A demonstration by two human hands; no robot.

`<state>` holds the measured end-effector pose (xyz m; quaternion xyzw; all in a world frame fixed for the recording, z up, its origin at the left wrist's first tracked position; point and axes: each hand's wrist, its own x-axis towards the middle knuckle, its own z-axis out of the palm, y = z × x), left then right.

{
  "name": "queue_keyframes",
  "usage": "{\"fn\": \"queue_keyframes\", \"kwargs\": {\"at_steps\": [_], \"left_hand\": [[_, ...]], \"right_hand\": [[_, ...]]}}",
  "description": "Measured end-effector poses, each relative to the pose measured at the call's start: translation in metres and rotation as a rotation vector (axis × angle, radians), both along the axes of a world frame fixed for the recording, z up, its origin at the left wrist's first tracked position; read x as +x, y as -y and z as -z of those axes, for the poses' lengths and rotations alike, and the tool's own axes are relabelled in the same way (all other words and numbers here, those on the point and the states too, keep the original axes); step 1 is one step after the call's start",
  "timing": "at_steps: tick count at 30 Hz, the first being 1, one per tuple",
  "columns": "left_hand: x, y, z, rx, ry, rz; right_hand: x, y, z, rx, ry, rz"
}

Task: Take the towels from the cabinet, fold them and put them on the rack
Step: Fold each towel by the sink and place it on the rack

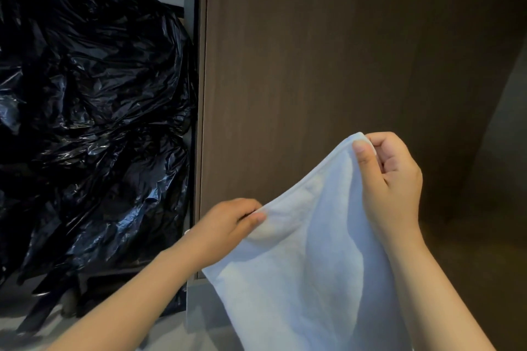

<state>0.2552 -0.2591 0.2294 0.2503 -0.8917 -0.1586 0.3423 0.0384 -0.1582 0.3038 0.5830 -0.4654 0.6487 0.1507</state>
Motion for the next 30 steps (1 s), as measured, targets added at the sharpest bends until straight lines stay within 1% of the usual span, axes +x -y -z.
{"fn": "queue_keyframes", "kwargs": {"at_steps": [4,5,7,9,11,14,16,18,19,21,23,27,28,30], "left_hand": [[-0.010,-0.004,-0.003,0.037,-0.089,0.020],[-0.011,-0.004,-0.007,0.033,-0.103,0.006],[-0.010,0.001,-0.020,-0.001,-0.111,-0.096],[-0.007,0.006,-0.035,-0.014,-0.052,-0.221],[-0.007,0.007,-0.048,0.014,0.031,-0.299],[-0.012,0.003,-0.055,0.114,0.093,-0.380],[-0.011,0.001,-0.056,0.177,0.098,-0.397],[-0.009,0.000,-0.058,0.266,0.027,-0.417],[-0.009,0.000,-0.059,0.334,-0.044,-0.425],[-0.010,0.001,-0.063,0.536,-0.224,-0.413],[-0.011,0.003,-0.068,0.767,-0.377,-0.323],[-0.007,-0.001,-0.078,1.088,-0.589,-0.116],[-0.007,-0.002,-0.078,1.134,-0.630,-0.062],[-0.007,-0.003,-0.077,1.166,-0.673,-0.011]], "right_hand": [[-0.007,-0.005,-0.001,-0.009,-0.002,0.028],[-0.009,-0.006,-0.001,-0.016,-0.005,0.038],[-0.015,-0.009,-0.004,-0.036,-0.027,0.066],[-0.020,-0.011,-0.006,-0.053,-0.064,0.096],[-0.023,-0.011,-0.005,-0.061,-0.085,0.123],[-0.020,-0.010,0.000,-0.064,-0.091,0.134],[-0.014,-0.009,0.004,-0.052,-0.106,0.122],[-0.008,-0.009,0.008,-0.052,-0.102,0.102],[-0.005,-0.009,0.010,-0.062,-0.095,0.087],[0.003,-0.008,0.013,-0.076,-0.073,0.050],[0.010,-0.007,0.015,-0.083,-0.049,0.017],[0.022,-0.005,0.024,-0.081,-0.018,-0.044],[0.026,-0.005,0.028,-0.072,-0.028,-0.071],[0.034,-0.003,0.037,-0.022,-0.050,-0.133]]}}
